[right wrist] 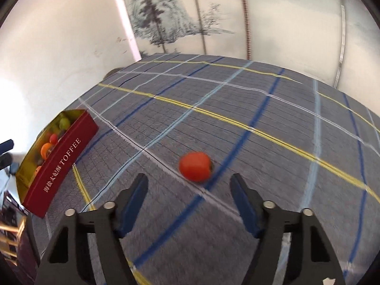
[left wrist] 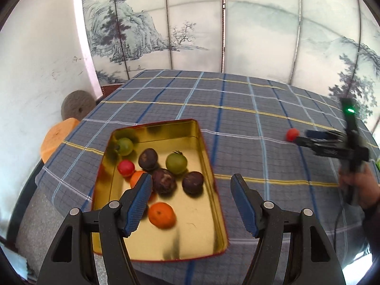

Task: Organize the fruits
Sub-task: 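Grasp the red tomato with the right gripper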

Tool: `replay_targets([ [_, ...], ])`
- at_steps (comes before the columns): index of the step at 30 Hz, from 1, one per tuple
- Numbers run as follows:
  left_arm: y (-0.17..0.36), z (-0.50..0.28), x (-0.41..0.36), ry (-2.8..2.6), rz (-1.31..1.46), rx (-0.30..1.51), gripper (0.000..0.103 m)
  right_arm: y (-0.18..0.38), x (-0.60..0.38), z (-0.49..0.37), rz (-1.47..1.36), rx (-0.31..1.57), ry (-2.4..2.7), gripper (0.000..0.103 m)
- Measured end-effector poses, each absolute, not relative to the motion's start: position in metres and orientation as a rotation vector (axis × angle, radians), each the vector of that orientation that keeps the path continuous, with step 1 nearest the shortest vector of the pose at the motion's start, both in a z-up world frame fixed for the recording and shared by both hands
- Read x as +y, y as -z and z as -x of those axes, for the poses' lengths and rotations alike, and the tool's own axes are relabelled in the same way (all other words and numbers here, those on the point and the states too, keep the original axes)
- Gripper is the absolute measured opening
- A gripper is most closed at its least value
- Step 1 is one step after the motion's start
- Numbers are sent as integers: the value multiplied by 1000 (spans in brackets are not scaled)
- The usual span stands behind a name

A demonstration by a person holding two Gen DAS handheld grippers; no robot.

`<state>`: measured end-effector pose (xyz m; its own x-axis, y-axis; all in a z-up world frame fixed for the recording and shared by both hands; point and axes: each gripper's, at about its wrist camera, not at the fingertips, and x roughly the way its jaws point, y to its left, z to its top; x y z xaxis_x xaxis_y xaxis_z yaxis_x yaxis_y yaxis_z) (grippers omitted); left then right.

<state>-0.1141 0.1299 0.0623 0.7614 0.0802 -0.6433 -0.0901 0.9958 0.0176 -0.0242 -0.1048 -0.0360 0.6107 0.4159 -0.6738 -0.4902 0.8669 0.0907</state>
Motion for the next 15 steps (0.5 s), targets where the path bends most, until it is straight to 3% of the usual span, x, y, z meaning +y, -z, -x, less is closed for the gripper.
replay_targets([
  [6, -63, 127, 130, -110, 46, 659, 83, 45, -90, 2, 179, 780, -497, 62],
  [10, -61, 128, 131, -107, 61, 677, 84, 48, -86, -8, 184, 815, -498, 31],
  [15, -63, 137, 138, -142, 48, 695, 84, 36, -88, 16, 154, 791, -518, 31],
])
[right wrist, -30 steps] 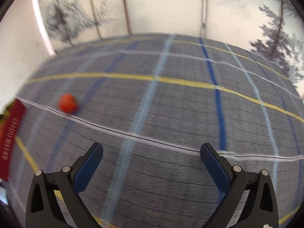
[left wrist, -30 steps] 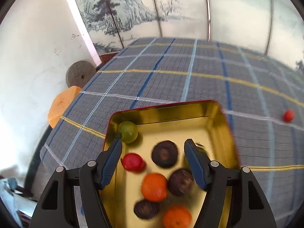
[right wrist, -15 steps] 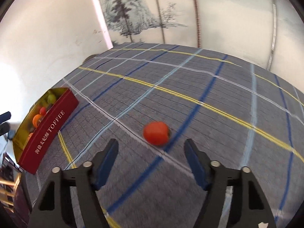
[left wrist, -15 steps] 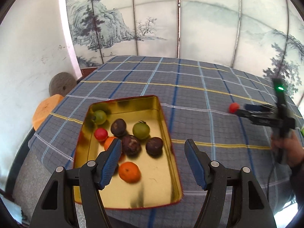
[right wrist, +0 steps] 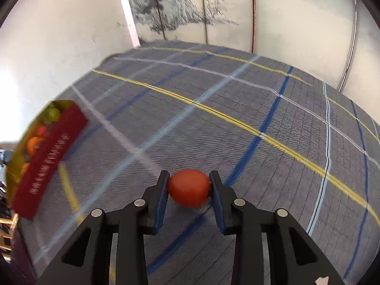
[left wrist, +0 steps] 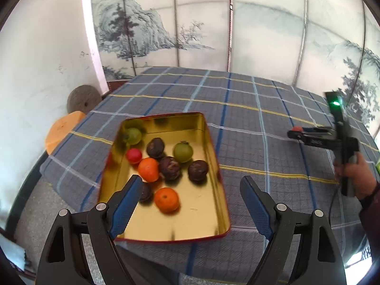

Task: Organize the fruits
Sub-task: 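Grasp the red tomato with the right gripper, then carry the red tomato into the tin and open the right gripper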

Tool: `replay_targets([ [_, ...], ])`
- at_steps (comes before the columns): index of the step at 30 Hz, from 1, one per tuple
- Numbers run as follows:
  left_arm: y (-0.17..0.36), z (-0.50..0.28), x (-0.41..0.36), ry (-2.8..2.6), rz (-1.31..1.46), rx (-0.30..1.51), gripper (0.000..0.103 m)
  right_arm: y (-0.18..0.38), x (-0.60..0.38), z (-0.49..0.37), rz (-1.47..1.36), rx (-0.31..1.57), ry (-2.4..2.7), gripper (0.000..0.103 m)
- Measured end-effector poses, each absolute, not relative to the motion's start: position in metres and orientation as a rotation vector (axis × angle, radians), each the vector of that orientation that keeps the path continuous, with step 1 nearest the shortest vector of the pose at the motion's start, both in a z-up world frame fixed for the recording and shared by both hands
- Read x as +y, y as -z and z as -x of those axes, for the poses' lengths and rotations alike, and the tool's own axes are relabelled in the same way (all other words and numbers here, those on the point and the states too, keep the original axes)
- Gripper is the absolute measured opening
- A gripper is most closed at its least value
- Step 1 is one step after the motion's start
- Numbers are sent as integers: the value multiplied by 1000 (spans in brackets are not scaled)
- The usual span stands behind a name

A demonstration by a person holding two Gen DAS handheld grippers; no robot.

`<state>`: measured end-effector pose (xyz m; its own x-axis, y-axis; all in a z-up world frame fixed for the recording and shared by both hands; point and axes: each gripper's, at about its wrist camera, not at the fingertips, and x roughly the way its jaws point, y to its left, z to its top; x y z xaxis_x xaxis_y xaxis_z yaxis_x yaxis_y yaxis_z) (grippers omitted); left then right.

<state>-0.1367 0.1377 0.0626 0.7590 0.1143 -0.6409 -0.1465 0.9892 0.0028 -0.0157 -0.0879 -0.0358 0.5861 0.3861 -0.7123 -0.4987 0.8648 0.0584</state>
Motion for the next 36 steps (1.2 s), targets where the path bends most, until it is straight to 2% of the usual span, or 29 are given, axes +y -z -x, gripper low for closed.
replay_targets([
  [5, -66, 160, 160, -230, 99, 658, 84, 13, -68, 78, 73, 711, -642, 31],
  [12, -55, 179, 183, -298, 123, 699, 84, -15, -1, 138, 44, 646, -850, 31],
  [23, -47, 195, 194, -354, 44, 674, 84, -1, 90, 144, 122, 697, -965, 32],
  [36, -40, 200, 214, -360, 73, 680, 85, 21, 122, 136, 173, 772, -906, 32],
])
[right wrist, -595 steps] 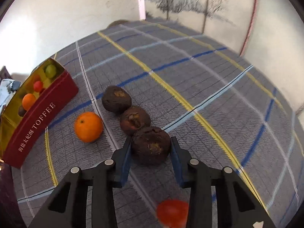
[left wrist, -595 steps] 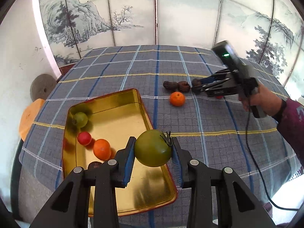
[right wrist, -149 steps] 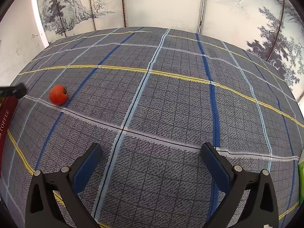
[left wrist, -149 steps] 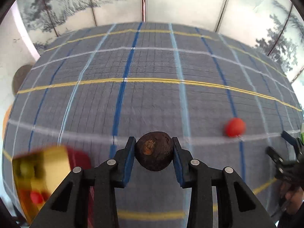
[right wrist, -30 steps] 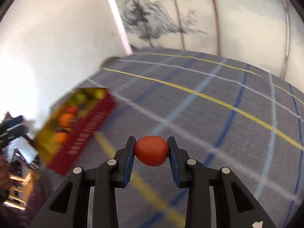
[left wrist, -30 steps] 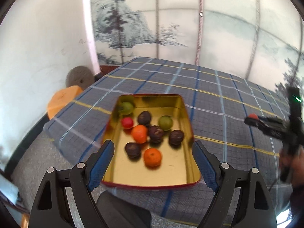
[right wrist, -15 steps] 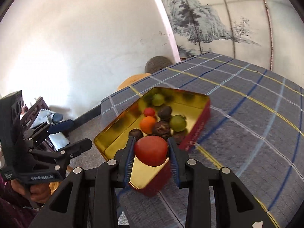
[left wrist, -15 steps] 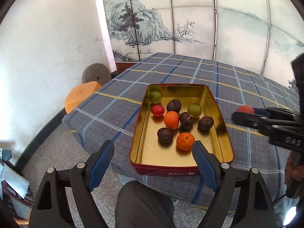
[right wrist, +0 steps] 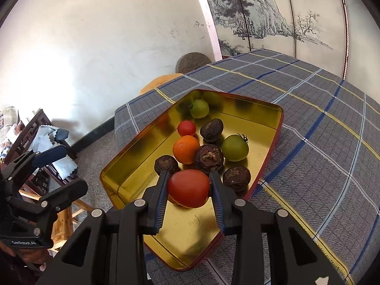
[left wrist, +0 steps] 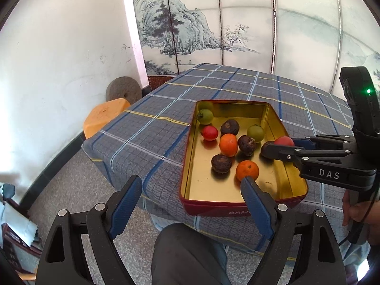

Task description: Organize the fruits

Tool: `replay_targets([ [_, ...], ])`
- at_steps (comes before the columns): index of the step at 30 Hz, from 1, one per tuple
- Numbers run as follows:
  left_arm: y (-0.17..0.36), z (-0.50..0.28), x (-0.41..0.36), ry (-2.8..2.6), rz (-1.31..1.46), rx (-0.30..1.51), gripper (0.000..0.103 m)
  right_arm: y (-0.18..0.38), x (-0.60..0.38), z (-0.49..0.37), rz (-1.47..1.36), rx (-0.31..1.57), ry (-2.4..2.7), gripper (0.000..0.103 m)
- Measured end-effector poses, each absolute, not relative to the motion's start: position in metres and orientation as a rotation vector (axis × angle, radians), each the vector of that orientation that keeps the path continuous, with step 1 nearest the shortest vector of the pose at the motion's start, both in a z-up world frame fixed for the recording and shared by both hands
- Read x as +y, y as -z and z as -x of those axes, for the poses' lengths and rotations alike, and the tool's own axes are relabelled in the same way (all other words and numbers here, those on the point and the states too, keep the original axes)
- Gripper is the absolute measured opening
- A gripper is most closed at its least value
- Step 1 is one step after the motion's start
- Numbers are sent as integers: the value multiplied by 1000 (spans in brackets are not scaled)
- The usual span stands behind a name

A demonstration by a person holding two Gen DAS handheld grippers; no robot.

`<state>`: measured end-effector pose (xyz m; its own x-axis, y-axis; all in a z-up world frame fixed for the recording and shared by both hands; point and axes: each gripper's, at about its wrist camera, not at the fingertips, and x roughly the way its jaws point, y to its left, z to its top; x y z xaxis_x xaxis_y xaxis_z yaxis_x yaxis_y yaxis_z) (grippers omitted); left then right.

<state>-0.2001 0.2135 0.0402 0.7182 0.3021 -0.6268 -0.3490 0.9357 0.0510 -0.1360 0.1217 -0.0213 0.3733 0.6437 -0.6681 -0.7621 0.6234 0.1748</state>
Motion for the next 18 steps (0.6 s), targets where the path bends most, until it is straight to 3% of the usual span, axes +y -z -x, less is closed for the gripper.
replay_targets([
  [15, -36, 208, 227, -368, 69, 682, 85, 27, 137, 129, 192, 793, -827, 35],
  [18, -36, 209, 229, -368, 80, 691, 85, 13, 130, 136, 161, 750, -819, 52],
])
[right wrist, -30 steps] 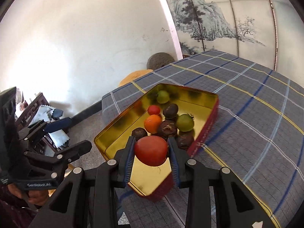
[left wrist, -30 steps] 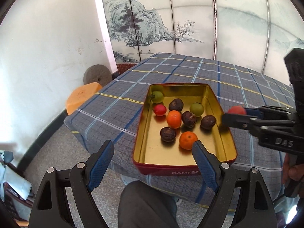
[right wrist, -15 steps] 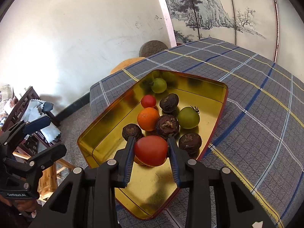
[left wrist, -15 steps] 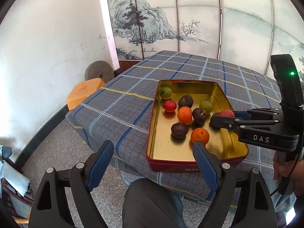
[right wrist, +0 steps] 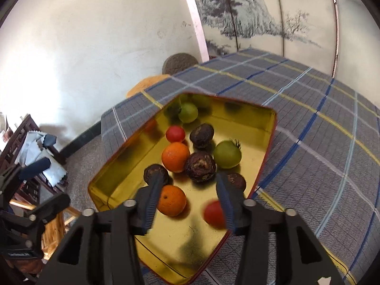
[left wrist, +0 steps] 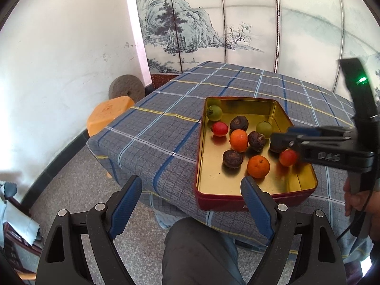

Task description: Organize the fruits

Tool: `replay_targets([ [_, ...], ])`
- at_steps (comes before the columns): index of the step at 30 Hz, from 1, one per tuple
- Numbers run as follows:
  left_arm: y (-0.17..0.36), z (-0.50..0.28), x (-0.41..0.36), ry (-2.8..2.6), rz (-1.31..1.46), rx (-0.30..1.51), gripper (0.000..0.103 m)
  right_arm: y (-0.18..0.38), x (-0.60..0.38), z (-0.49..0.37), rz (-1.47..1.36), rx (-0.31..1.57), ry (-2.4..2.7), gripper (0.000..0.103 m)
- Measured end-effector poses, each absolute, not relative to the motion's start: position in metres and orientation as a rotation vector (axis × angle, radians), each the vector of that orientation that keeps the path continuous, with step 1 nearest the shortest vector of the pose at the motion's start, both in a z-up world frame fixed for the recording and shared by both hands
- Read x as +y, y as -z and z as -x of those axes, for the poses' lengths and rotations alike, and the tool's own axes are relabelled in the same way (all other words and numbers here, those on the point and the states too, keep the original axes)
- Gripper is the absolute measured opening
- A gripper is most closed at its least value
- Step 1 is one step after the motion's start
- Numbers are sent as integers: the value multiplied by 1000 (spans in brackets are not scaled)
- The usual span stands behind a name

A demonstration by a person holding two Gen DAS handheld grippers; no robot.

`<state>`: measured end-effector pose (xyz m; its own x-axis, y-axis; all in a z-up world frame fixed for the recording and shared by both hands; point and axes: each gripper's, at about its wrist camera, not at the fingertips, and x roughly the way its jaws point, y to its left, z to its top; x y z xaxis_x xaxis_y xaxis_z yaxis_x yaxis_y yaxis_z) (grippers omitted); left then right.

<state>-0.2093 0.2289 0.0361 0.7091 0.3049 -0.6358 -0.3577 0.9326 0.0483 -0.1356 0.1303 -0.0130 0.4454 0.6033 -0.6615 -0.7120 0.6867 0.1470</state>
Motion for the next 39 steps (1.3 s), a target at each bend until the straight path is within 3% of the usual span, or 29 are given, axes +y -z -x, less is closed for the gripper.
replay_targets([
  [3, -42, 214, 233, -364, 105, 667, 85, -14, 119, 161, 168, 646, -809, 58],
  [7, -59, 224, 233, -353, 115, 612, 85, -46, 100, 200, 196, 502, -761, 81],
  [12, -85, 241, 226, -336, 82, 515, 88, -73, 68, 244, 191, 364, -680, 96],
  [18, -126, 273, 214, -341, 34, 325, 103, -85, 54, 265, 179, 332, -662, 96],
  [22, -143, 287, 208, -341, 3, 259, 103, -89, 52, 277, 169, 314, -662, 98],
  [39, -145, 287, 208, -274, 68, 328, 103, -91, 38, 296, 169, 295, -639, 101],
])
